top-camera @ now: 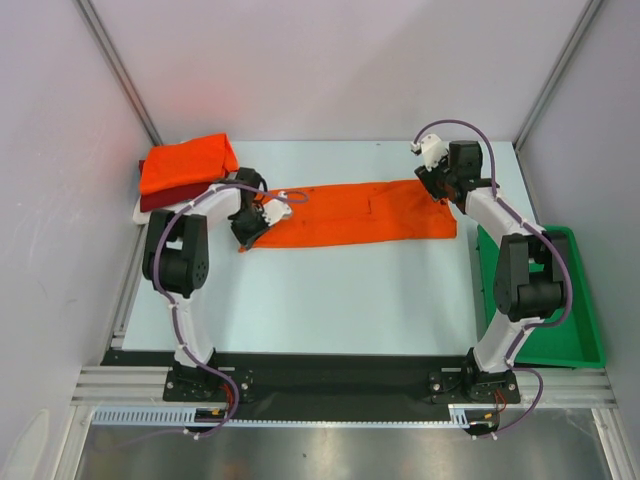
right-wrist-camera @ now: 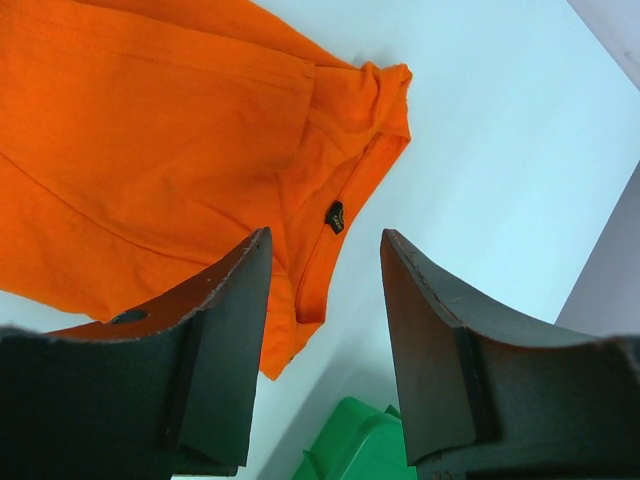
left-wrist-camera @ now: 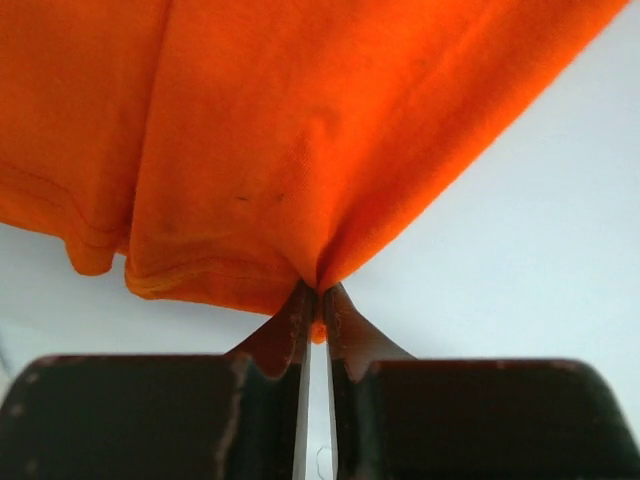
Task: Fold and stack the t-shirts
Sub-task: Fold the tshirt
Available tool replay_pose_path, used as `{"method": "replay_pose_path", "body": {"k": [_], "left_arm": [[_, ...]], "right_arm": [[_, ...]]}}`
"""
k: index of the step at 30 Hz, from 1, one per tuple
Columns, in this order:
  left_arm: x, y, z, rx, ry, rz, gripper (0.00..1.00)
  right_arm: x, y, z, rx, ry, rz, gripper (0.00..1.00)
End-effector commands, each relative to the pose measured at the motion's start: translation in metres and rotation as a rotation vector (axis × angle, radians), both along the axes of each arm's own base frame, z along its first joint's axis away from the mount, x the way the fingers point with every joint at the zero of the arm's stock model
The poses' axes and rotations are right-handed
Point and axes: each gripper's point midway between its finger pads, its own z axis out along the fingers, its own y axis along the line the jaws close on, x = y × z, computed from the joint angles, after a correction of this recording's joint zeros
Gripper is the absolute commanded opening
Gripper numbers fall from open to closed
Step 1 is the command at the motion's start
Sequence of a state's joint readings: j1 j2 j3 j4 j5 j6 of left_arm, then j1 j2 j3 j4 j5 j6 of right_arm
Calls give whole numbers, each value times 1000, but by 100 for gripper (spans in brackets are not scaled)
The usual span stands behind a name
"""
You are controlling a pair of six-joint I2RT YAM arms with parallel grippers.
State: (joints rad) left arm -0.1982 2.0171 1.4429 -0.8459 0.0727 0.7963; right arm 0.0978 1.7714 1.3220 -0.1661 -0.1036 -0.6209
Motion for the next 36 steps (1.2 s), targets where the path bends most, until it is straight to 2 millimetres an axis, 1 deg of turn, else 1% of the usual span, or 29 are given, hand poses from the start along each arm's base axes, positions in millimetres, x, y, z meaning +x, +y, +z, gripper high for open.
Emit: {"method": "replay_pose_path", "body": {"k": [1, 2, 3, 4, 5, 6, 7, 8, 10, 11, 12, 13, 14, 16, 17, 18, 19, 20, 21, 23, 24, 25, 27, 28, 30, 31, 33, 36], "left_arm": [[-45, -3, 1, -28, 108, -32, 7], [-56, -4, -1, -31, 134, -37, 3], [-62, -7, 0, -37, 142, -40, 1], [-67, -13, 5, -45, 135, -55, 1], [-78, -15, 3, -47, 160, -62, 0], [-87, -18, 4, -51, 180, -62, 0], [-95, -25, 8, -54, 184, -82, 0], [-106, -27, 5, -51, 212, -89, 0], [-125, -36, 11, -56, 245, -114, 0], [-139, -37, 9, -50, 274, -122, 1], [-146, -40, 9, -51, 287, -121, 0], [-153, -46, 12, -49, 286, -146, 1], [-164, -47, 11, -47, 310, -152, 0], [-176, -55, 13, -54, 324, -155, 0], [-184, -54, 13, -52, 347, -151, 0], [-189, -56, 14, -50, 356, -142, 0], [-194, -60, 16, -62, 366, -146, 1], [-200, -60, 17, -60, 379, -140, 1], [-204, -64, 19, -75, 387, -125, 0], [-210, -66, 22, -86, 401, -115, 0], [-212, -68, 23, -89, 404, -100, 0], [-214, -70, 26, -94, 396, -105, 0], [-222, -73, 26, -104, 413, -95, 1], [-226, -74, 28, -106, 414, -101, 1], [-235, -74, 26, -104, 432, -98, 1], [-238, -76, 27, -105, 432, -110, 1], [-245, -77, 25, -99, 437, -126, 1], [-254, -80, 20, -86, 457, -146, 1]], "right_arm": [[7, -6, 13, -12, -50, -20, 53], [8, -6, 12, -15, -50, -24, 53], [12, -8, 5, -23, -39, -32, 54], [15, -8, 5, -25, -40, -35, 53], [17, -11, 2, -28, -34, -44, 53], [20, -13, -7, -26, -13, -56, 54], [26, -14, -1, -20, -14, -64, 54], [28, -13, -3, -11, 0, -67, 53], [36, -9, 1, 19, 30, -61, 54], [41, -6, 5, 30, 37, -61, 53], [44, -4, 4, 42, 61, -66, 53], [41, -2, -12, 65, 135, -87, 53], [53, -1, 6, 83, 100, -94, 53], [57, 6, 12, 111, 93, -92, 54], [59, 10, 15, 117, 93, -84, 54], [57, 14, 11, 114, 112, -75, 54], [51, 18, 6, 111, 144, -67, 54], [47, 24, 0, 110, 170, -57, 54], [38, 30, -7, 117, 206, -42, 53], [27, 40, -12, 132, 236, -22, 54], [16, 44, -23, 147, 276, -20, 54], [7, 48, -30, 150, 306, -16, 54], [-8, 59, -32, 166, 339, -1, 54], [-20, 62, -42, 167, 386, -3, 54], [-30, 67, -48, 185, 421, -5, 54], [-34, 68, -53, 191, 436, -12, 54], [-35, 69, -56, 190, 441, -14, 54], [-31, 70, -63, 192, 448, -20, 54]]}}
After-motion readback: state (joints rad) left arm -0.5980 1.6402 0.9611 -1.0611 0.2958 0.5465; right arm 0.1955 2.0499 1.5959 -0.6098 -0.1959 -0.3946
